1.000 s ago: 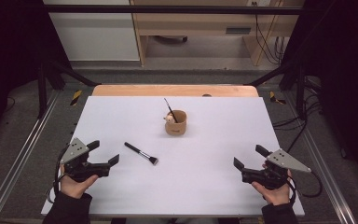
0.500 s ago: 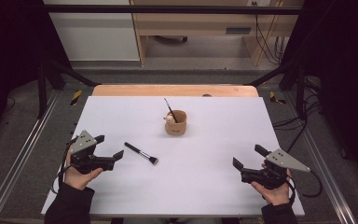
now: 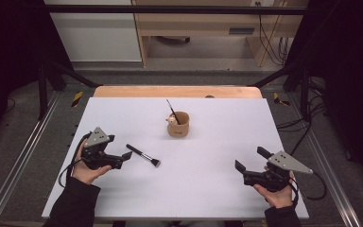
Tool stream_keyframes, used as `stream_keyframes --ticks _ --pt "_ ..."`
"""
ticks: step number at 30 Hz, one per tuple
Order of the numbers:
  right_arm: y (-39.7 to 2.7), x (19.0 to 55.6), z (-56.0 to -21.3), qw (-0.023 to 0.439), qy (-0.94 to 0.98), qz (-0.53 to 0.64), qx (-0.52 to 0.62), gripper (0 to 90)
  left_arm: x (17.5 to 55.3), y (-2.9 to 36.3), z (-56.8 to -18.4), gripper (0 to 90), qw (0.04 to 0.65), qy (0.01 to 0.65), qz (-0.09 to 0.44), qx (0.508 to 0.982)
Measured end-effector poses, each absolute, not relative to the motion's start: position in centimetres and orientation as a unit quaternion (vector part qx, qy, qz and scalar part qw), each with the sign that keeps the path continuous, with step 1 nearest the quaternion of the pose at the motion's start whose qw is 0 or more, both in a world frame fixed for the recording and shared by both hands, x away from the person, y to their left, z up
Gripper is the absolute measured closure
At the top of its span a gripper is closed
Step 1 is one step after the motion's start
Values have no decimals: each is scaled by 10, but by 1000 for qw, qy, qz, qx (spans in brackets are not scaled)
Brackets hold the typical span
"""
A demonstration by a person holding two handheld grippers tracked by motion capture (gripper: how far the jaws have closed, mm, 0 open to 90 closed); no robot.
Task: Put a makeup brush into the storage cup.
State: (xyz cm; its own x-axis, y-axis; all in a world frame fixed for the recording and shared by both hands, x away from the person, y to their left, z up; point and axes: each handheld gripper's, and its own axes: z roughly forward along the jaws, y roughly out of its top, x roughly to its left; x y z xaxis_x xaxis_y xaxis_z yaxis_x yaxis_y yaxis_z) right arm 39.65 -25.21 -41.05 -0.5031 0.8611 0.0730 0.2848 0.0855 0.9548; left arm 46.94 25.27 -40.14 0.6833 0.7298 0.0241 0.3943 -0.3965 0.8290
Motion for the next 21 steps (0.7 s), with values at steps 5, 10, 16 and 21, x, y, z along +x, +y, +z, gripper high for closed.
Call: stream_keyframes --ticks 5,10,16,21 --pt "-251 397 -411 269 687 530 417 50 476 249 -409 65 413 342 184 824" --pt "-250 397 -412 269 687 531 417 50 480 245 -415 66 404 338 174 832" --pt "-249 397 -412 268 688 530 416 50 485 240 -421 70 393 329 168 842" --pt "-249 398 -413 267 690 529 415 50 488 234 -425 72 382 319 164 851"
